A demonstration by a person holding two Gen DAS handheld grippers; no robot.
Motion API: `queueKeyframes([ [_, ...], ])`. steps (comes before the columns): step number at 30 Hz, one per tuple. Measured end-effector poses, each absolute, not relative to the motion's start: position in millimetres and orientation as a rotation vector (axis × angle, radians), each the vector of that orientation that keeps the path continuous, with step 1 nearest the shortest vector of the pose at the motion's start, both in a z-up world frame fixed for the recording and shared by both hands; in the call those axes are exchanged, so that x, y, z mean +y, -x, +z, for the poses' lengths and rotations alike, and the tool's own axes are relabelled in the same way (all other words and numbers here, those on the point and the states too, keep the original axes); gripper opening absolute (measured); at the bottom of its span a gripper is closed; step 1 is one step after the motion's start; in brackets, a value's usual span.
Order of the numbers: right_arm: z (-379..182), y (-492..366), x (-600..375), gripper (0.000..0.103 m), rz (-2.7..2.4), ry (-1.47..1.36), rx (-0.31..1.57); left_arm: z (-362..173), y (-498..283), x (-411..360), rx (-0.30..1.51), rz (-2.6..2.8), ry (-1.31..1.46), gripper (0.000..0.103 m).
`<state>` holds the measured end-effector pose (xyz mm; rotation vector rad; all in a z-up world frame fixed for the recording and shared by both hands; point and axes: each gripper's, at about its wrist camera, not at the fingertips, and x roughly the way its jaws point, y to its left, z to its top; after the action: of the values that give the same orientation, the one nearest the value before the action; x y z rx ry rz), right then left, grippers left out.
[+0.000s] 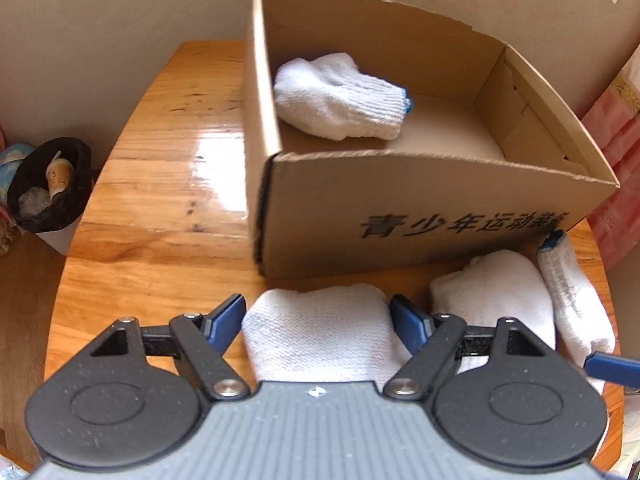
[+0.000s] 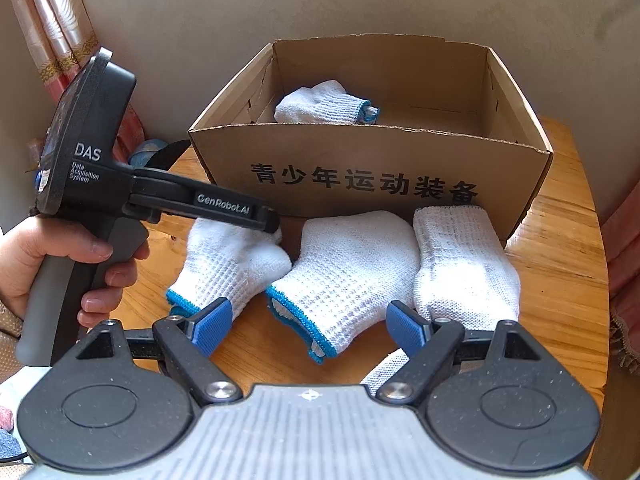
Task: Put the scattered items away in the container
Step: 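Lower the left tool onto a white glove while the right tool approaches its blue cuff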
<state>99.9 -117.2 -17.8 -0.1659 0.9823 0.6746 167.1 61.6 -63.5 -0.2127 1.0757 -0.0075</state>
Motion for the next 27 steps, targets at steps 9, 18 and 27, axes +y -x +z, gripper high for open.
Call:
queueKeyframes([
  [9,-18.4,-89.7,-102.5,0.088,0.774,0.154,1.015,-55.2,-145.5,94.8,1.093,0.045,0.198,0.079],
  [18,-42.4,-69.0,-60.8,0.088,0.946,0.235,1.135,-64.1,-156.8,95.6,1.087,0.052,0.115,0.079],
  [27,-68.1,-63.2,-32.0,0.088,0.946,0.366,1.166,-64.7,-129.5,118.7,1.100,0.072,0.103,0.079],
])
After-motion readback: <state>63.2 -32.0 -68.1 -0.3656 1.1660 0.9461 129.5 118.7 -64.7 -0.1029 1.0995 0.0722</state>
